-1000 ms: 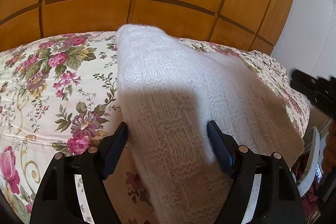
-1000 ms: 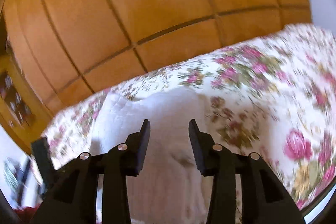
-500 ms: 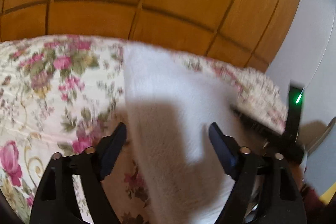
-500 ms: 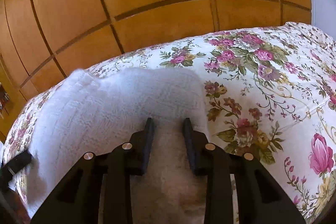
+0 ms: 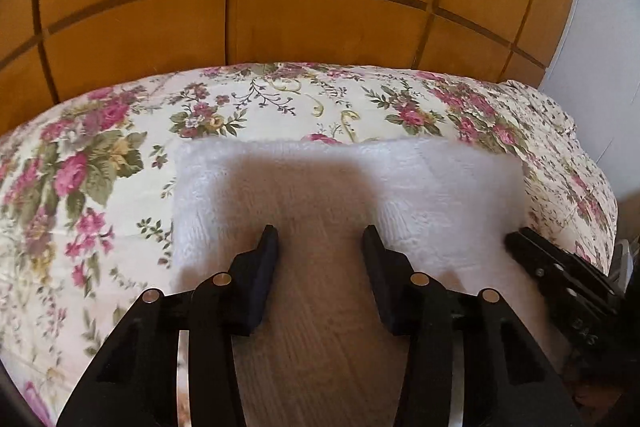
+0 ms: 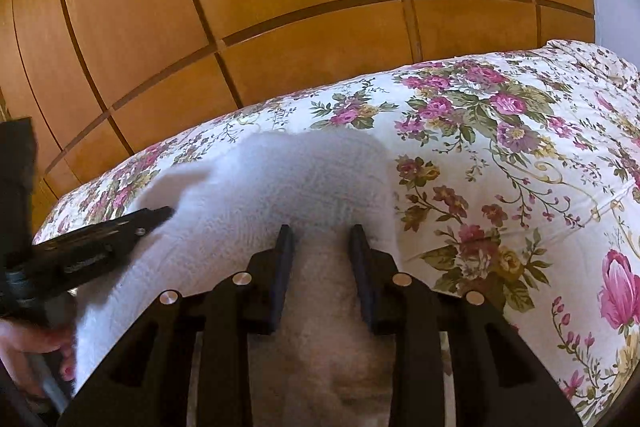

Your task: Fold small clothes

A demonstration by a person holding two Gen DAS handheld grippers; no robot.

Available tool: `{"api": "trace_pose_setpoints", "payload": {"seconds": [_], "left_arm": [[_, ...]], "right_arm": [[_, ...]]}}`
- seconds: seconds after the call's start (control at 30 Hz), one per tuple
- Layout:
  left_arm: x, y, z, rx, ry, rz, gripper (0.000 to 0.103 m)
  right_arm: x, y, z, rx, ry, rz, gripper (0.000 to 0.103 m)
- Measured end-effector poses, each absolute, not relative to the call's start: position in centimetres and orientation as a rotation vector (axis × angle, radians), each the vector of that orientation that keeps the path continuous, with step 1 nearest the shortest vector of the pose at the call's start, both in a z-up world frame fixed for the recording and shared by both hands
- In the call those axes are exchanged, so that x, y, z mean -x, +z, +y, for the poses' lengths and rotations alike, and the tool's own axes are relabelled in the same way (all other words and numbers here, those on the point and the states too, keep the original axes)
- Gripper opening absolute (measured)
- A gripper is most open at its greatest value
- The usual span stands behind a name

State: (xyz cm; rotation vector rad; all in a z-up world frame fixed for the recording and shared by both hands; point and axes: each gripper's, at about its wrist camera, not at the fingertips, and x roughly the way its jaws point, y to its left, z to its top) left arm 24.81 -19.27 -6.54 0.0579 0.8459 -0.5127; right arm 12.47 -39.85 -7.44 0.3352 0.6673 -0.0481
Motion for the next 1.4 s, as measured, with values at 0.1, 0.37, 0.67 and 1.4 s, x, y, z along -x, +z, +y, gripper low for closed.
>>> {"api": "trace_pose_setpoints", "payload": {"seconds": [0.1, 0.37, 0.67, 1.4], "left_arm": [[-24.9, -6.5, -19.3, -0.093, -0.532, 0.844, 0.044], [-20.8, -5.5, -18.5, -0.138, -0.484, 0.699, 0.044], [-17.3, -4.7, -16.2, -0.095, -0.486, 0.647, 0.068], [-13.6, -8.3, -11.6, 0.202, -0.706, 0.853, 0.085]], "right_arm": [[-12.7, -7.4, -39.3, -0.3, -0.062, 0.668, 0.03], [-12.5, -7.5, -39.1, -0.272, -0.059, 0.66, 0.03], [-12.2, -7.1, -39.0, -0.271, -0.067, 0.668, 0.032], [-5.4, -7.3, -41.9, -0.533, 0.004, 0.747, 0.07]]}}
